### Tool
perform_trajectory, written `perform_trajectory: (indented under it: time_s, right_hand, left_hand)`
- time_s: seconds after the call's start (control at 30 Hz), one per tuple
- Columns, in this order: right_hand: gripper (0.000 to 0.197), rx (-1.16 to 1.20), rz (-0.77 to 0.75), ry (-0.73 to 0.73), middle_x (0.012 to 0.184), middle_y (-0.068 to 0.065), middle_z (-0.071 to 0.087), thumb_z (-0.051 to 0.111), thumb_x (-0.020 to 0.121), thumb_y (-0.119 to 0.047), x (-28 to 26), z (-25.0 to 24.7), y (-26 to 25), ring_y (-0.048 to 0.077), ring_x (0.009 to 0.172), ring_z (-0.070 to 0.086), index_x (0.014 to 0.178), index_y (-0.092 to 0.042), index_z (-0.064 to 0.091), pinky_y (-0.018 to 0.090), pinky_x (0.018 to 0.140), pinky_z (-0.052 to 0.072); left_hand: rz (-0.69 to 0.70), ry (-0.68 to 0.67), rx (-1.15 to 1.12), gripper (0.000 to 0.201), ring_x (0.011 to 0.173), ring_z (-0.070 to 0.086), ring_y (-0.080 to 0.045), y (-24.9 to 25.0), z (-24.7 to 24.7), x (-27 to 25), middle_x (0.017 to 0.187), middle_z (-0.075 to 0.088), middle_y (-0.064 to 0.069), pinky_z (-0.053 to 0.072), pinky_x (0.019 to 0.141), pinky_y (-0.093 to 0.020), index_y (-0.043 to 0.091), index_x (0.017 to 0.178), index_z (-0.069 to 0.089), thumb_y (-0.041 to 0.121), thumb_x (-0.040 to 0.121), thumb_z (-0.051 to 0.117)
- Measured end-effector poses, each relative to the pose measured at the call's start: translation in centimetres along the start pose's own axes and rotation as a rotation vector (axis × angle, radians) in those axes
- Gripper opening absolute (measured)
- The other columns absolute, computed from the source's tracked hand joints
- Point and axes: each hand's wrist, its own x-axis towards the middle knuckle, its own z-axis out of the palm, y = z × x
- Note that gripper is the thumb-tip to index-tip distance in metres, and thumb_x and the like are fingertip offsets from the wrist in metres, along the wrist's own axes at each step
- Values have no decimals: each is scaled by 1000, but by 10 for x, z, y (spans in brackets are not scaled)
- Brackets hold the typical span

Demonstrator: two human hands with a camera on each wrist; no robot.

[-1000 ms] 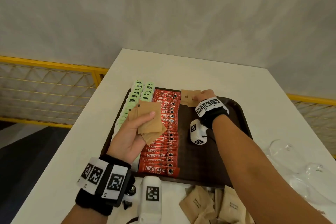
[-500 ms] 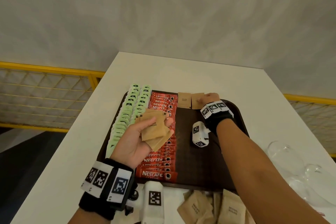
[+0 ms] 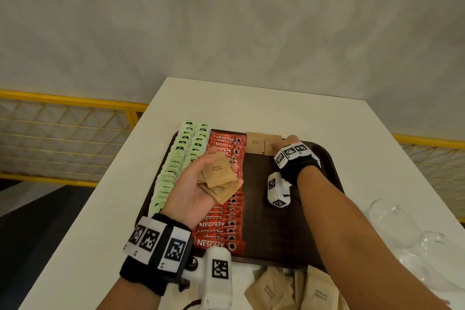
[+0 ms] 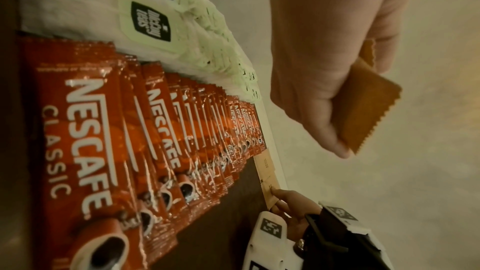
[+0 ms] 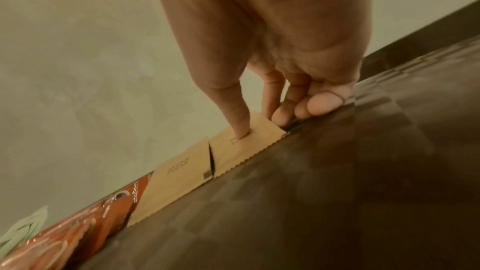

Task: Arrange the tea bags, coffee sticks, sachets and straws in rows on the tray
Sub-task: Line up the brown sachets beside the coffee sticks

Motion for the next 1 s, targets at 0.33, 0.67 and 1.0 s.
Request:
perform_trajectory:
  time_s: [0.33, 0.67, 1.0]
  right_hand:
    - [33, 516, -226, 67, 113, 7, 57, 53, 93, -36, -32, -39, -20, 19, 97, 54, 113, -10, 51, 31, 81, 44]
    - [5, 953, -516, -502, 80, 6, 60, 61, 86, -6, -105, -47, -19, 10, 61, 57, 83, -10, 61, 16, 52, 48]
    - [22, 1164, -430, -628, 99, 10, 64, 56, 88, 0, -108, -57, -19, 15, 79, 69, 109, -5, 58, 21, 57, 57]
  left_hand:
    - [41, -61, 117, 36, 97, 64, -30, 7, 12, 11, 117, 62, -13, 57, 72, -44, 19, 107, 58, -5, 80, 52]
    - [57, -114, 322, 32, 94, 63, -26, 15, 30, 23, 109, 64, -12, 57, 68, -36, 18, 111, 57, -4, 89, 48]
    - [49, -124, 414, 26, 82, 68, -22, 25, 42, 35, 95, 70, -9, 57, 66, -38, 18, 103, 60, -1, 88, 52]
